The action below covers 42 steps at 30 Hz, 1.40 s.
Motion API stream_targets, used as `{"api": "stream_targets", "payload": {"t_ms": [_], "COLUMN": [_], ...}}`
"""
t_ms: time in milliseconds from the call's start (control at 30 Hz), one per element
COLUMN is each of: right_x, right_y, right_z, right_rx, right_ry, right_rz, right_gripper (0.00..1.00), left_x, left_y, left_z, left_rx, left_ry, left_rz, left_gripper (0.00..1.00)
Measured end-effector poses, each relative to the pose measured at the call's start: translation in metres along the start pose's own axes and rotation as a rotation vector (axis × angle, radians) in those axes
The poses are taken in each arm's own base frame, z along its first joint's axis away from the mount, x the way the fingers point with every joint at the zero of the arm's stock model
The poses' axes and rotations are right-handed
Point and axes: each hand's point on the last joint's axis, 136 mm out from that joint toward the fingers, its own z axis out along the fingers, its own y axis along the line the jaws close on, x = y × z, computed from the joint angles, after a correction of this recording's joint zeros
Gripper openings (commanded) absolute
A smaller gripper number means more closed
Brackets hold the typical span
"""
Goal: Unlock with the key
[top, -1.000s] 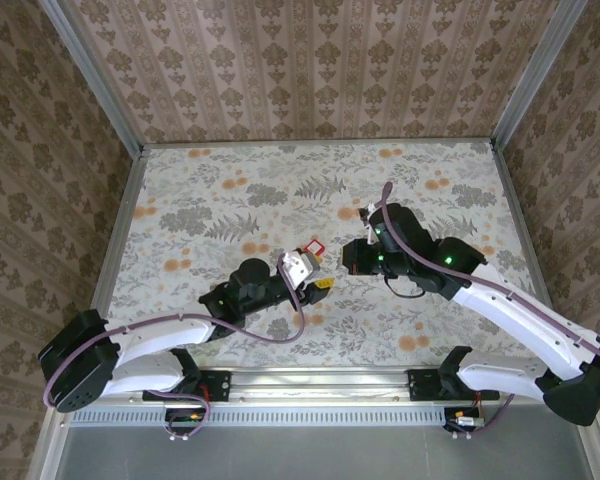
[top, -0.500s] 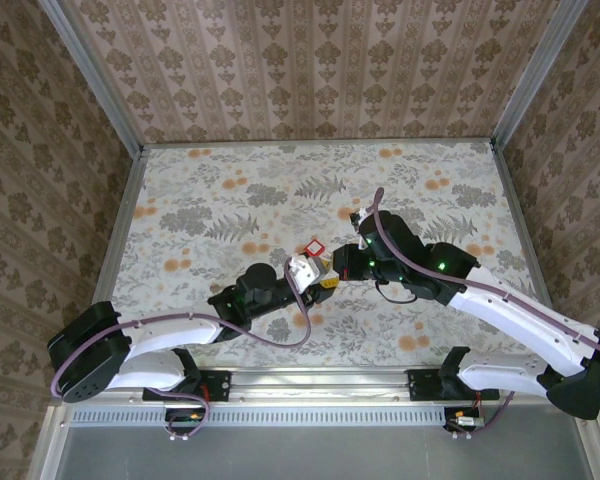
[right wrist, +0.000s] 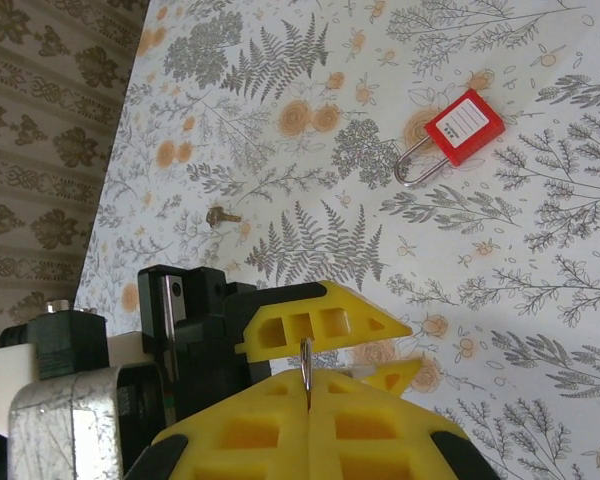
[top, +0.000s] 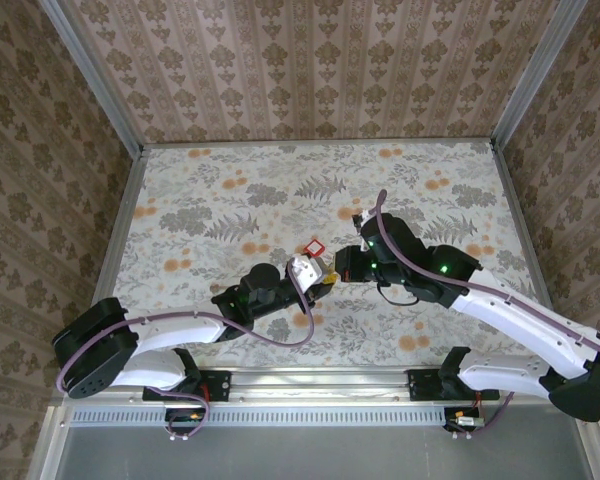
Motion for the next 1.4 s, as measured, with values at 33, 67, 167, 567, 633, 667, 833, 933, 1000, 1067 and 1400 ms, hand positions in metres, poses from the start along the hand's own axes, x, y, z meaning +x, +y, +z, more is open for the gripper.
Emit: {"api": "stream_targets", "payload": {"t_ms": [33,67,167,567,633,667,833,933,1000,1067,1400], "right_x": [0.001,0.001,0.004,0.003,0.003,0.002,-0.02,-0.037,-0.046,-0.046,-0.02], "right_y": [-0.001,-0.001,-0.004,-0.005,-0.006,-0.006,-0.012,-0.02,-0.031,-0.044,-0.038], "right_z": [0.0,0.001,0.002,-0.001,-0.002,-0.003,-0.028,-0.051,-0.063,-0.065,-0.031], "right_rx": [0.002,0.004,0.01,0.006,0.009,0.008,-0.013,-0.02,-0.02,-0.014,-0.226], "right_ry": [0.001,0.003,0.007,-0.003,-0.007,-0.012,-0.105,-0.211,-0.302,-0.36,-0.319], "right_rz": [0.0,0.0,0.003,0.005,-0.005,-0.013,-0.034,-0.047,-0.061,-0.097,-0.344], "right_gripper": [0.06,0.06,0.06,0.21,0.29,0.32,0.38,0.45,0.56,0.6,0.69], "left_x": [0.0,-0.001,-0.003,-0.007,-0.01,-0.011,-0.014,-0.015,-0.014,-0.012,-0.029], "left_y": [0.0,0.001,0.003,0.003,0.003,0.002,-0.001,0.002,0.007,0.011,0.0], "left_z": [0.0,0.0,-0.001,-0.004,-0.005,-0.006,-0.01,-0.012,-0.012,-0.012,-0.019], "left_rx": [-0.003,-0.006,-0.016,-0.02,-0.018,-0.015,0.014,0.034,0.045,0.064,0.236], "left_ry": [0.0,-0.002,-0.007,-0.016,-0.023,-0.027,-0.014,-0.001,0.02,0.048,0.174], "left_rz": [-0.001,0.0,0.0,0.002,0.003,0.003,0.003,-0.008,-0.022,-0.04,-0.103], "left_gripper": [0.12,0.11,0.07,0.0,0.0,0.0,0.0,0.0,0.0,0.0,0.0]}}
